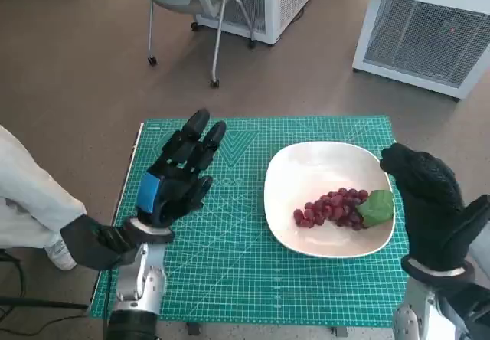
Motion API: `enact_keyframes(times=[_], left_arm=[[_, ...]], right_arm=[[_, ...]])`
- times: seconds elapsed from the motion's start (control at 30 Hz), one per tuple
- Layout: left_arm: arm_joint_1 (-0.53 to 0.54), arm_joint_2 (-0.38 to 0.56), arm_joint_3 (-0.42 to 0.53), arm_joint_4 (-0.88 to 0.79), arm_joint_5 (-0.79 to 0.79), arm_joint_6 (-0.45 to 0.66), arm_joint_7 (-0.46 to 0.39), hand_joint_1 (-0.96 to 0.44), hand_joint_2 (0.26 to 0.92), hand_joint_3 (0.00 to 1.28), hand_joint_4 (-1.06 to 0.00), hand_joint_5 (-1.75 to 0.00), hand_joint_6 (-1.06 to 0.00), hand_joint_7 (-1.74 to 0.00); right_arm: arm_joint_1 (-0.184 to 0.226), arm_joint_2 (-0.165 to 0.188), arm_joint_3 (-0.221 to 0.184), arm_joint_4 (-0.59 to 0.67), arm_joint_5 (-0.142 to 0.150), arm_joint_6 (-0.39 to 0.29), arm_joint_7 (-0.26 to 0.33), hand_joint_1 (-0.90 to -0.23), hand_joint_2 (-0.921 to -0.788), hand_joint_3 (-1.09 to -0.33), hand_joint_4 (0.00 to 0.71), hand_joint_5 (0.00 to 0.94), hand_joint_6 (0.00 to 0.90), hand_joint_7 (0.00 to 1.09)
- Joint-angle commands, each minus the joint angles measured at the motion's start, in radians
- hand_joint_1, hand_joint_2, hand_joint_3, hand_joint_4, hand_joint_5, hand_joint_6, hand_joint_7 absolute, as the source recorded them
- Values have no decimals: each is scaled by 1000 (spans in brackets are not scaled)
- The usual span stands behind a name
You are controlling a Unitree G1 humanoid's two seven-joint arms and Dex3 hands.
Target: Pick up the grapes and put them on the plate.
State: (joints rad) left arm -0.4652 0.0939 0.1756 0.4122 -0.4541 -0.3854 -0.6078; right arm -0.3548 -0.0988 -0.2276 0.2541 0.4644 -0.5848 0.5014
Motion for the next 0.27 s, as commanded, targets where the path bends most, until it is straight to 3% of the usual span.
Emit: enact_keyframes(times=[0.03, 0.27], left_arm=[[28, -15, 8, -28, -14, 14, 6, -576, 921, 419, -191, 0, -246, 0], [46, -17, 5, -43, -3, 14, 11, -575, 921, 423, -188, 0, -243, -1]], right_arm=[[14, 4, 7, 3, -12, 22, -10, -401, -921, -587, 489, 355, 235, 848], [17, 4, 7, -1, -16, 23, -13, -398, -921, -589, 486, 357, 233, 851]])
